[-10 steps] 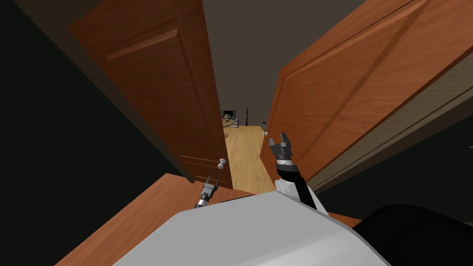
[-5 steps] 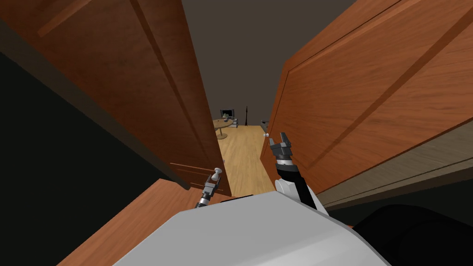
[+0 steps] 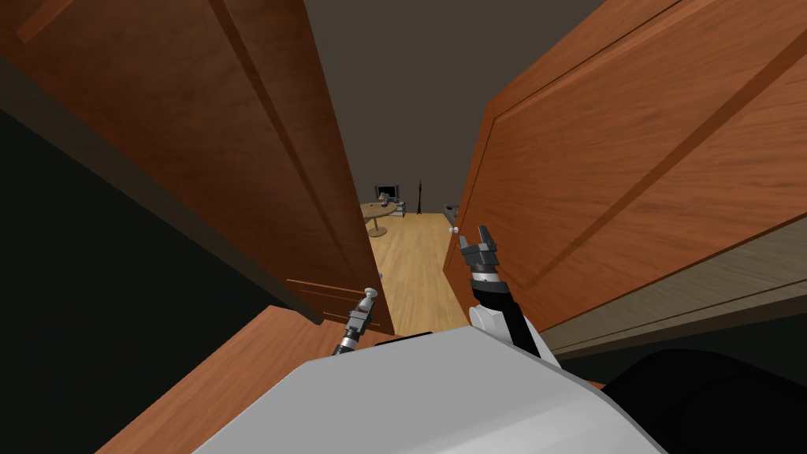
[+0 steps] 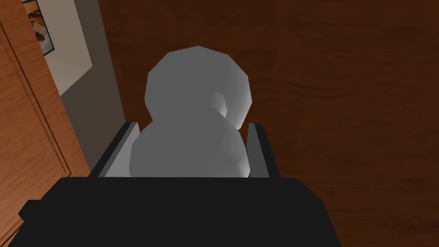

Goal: Push the door open

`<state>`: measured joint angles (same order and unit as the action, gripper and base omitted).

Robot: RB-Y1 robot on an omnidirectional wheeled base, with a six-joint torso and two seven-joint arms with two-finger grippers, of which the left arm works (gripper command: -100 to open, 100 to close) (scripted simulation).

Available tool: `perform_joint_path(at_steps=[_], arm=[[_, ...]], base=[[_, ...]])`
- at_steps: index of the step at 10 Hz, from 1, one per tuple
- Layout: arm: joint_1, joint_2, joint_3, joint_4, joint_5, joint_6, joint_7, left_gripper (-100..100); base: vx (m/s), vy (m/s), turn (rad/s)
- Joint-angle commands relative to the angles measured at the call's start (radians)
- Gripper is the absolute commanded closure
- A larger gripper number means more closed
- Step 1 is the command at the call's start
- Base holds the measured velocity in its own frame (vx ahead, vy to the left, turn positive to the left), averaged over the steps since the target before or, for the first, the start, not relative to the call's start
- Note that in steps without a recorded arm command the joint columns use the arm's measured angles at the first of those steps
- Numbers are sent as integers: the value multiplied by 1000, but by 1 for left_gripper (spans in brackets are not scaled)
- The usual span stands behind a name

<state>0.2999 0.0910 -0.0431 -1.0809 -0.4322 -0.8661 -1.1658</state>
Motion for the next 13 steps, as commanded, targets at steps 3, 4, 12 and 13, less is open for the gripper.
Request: perform_joint_path(at_steps=[3, 4, 12, 13], arm=[[-3, 1, 0, 3, 10, -1, 34, 100], [-5, 1, 1, 5, 15, -1, 50, 100], [-32, 3, 6, 29, 90, -3, 251, 100], [-32, 3, 6, 29, 90, -3, 262, 100]], base=[[5, -2, -9], [19, -6, -19], [21, -7, -23], [23, -6, -13]])
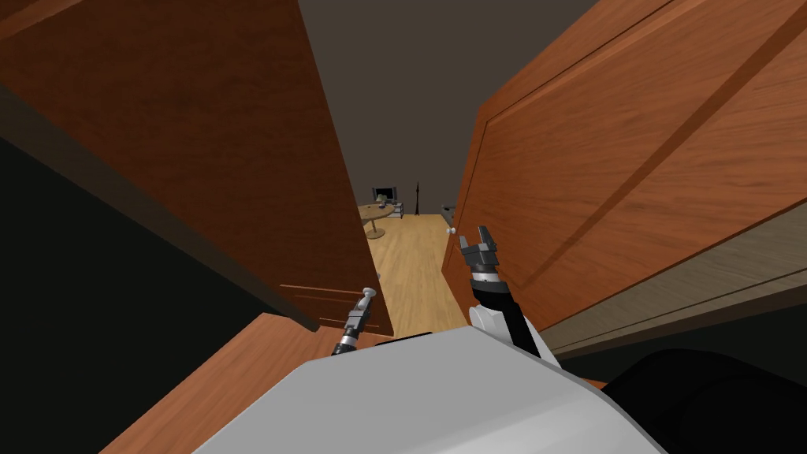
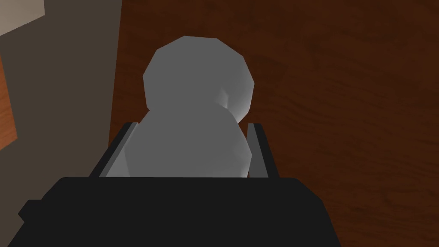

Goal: Push the door open

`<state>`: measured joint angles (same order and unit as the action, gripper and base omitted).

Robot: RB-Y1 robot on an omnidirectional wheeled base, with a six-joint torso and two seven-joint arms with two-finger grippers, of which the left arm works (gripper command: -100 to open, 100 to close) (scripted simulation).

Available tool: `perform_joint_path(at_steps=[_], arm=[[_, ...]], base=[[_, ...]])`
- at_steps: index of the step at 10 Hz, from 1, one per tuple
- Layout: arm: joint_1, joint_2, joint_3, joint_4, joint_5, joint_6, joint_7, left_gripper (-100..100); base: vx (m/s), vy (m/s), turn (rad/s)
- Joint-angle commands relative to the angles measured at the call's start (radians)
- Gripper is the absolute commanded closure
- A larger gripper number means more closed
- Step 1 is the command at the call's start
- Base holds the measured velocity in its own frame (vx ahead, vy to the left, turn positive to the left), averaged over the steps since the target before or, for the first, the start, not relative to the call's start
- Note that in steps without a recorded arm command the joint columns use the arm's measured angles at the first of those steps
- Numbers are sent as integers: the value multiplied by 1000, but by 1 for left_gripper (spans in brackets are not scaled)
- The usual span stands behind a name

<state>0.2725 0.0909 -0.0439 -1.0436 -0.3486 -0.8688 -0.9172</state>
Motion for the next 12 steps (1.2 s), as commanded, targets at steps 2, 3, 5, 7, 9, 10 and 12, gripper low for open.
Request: perform_joint_path(at_steps=[2, 3, 5, 7, 9, 10, 12], arm=[[-15, 4, 9, 2, 36, -2, 75, 100], [-15, 4, 9, 2, 36, -2, 89, 100], [-21, 4, 10, 7, 54, -2, 129, 100], [-33, 4, 12, 19, 89, -3, 193, 100], [-40, 4, 13, 25, 108, -4, 244, 100], [-40, 4, 13, 25, 108, -4, 250, 100], [-55, 3, 16, 38, 150, -5, 316, 100]], base=[[29, -7, -31], [27, -4, -20], [24, -10, -25], [34, -9, -33], [29, 2, -24], [27, -1, -22], [33, -4, -39]])
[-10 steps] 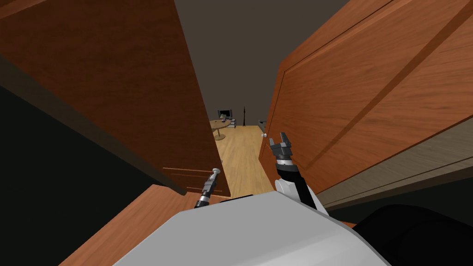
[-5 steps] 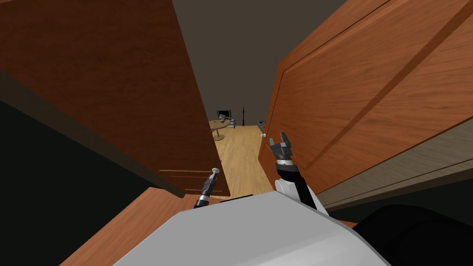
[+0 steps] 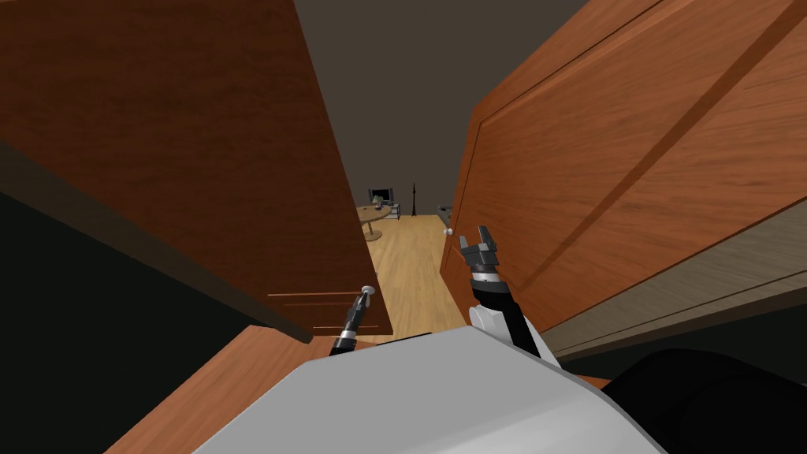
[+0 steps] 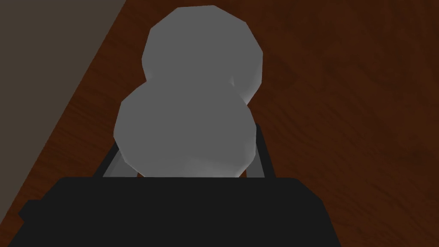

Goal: Push the door open

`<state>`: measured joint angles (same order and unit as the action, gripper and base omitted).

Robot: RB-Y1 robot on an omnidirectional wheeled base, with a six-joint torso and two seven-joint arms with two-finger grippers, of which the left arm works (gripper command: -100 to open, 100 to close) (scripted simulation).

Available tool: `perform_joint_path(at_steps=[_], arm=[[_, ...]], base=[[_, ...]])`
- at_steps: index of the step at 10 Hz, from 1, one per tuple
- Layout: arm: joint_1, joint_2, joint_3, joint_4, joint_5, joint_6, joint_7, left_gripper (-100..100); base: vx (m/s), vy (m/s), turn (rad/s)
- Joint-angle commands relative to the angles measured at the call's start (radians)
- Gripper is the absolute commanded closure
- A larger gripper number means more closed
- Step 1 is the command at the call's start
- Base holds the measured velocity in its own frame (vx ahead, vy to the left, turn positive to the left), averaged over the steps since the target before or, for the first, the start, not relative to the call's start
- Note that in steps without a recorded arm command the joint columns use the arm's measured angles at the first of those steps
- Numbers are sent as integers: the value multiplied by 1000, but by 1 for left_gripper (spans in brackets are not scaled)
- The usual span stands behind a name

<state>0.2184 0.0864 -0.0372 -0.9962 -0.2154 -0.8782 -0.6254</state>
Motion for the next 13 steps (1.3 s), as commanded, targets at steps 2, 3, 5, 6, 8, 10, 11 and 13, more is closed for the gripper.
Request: perform_joint_path(at_steps=[2, 3, 5, 6, 8, 10, 11, 13], arm=[[-8, 7, 11, -2, 37, 3, 72, 100], [-8, 7, 11, -2, 37, 3, 81, 100], [-24, 6, 14, 12, 82, 2, 145, 100], [-24, 6, 14, 12, 82, 2, 164, 100], [-22, 11, 19, 12, 23, -17, 93, -100], [-17, 17, 24, 8, -24, -26, 47, -100], [-14, 20, 27, 6, -50, -31, 21, -100], [-8, 27, 33, 2, -108, -43, -37, -100]], base=[[42, -4, -19], [29, -4, -14], [41, -2, -41], [39, 12, -7], [-13, -28, 242], [-29, -47, 155], [-40, -48, 203], [-34, -55, 194]])
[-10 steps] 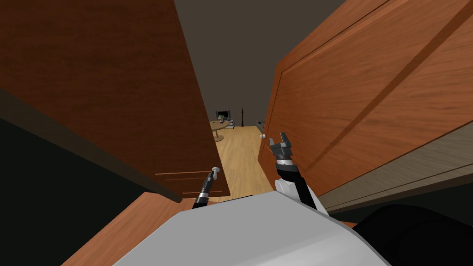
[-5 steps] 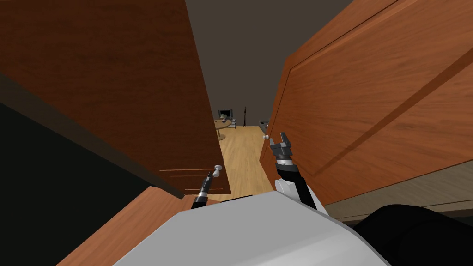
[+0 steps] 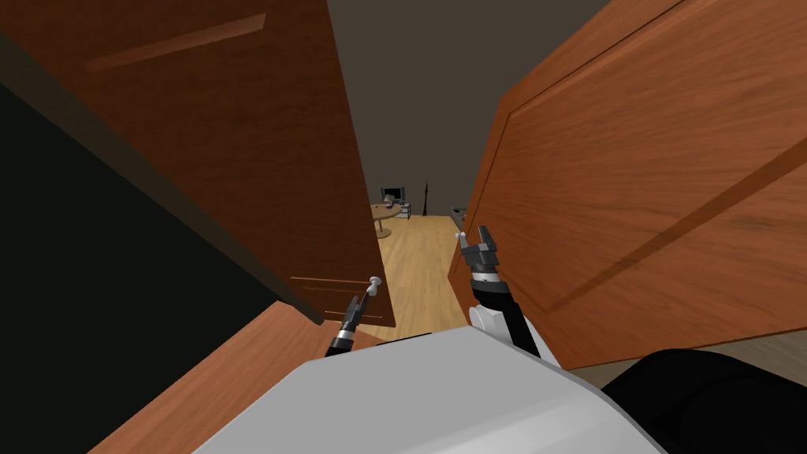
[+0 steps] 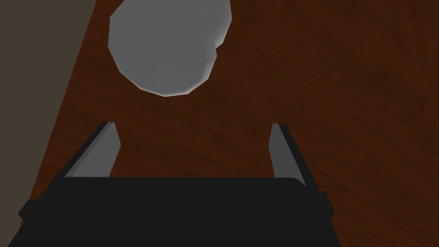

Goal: Push the door open

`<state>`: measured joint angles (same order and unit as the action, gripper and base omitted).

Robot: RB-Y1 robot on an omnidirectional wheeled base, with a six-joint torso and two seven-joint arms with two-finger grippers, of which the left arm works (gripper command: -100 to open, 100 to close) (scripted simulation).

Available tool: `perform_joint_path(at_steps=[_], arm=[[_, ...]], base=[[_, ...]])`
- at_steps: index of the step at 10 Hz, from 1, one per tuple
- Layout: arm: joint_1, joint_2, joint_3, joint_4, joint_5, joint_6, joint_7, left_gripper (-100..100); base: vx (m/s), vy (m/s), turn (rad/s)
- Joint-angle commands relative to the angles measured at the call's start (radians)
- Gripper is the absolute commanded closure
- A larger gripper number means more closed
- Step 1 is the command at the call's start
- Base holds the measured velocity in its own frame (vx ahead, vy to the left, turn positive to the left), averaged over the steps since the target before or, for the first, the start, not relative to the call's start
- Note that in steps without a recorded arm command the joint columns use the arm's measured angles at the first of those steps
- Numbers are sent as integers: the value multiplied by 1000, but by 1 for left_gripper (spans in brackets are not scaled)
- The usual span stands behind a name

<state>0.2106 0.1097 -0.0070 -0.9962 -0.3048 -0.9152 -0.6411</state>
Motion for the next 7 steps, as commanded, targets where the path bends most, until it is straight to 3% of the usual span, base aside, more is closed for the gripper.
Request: perform_joint_path(at_steps=[1, 3, 4, 7], arm=[[4, 7, 6, 0, -49, -12, -50, -100], [11, 14, 13, -5, -110, -25, -105, -100], [11, 14, 13, -5, -111, -25, -113, -100], [21, 25, 22, -12, -201, -43, -203, -100]], base=[[-30, -47, 188], [-37, -50, 205], [-24, -41, 57], [-28, -36, 186]])
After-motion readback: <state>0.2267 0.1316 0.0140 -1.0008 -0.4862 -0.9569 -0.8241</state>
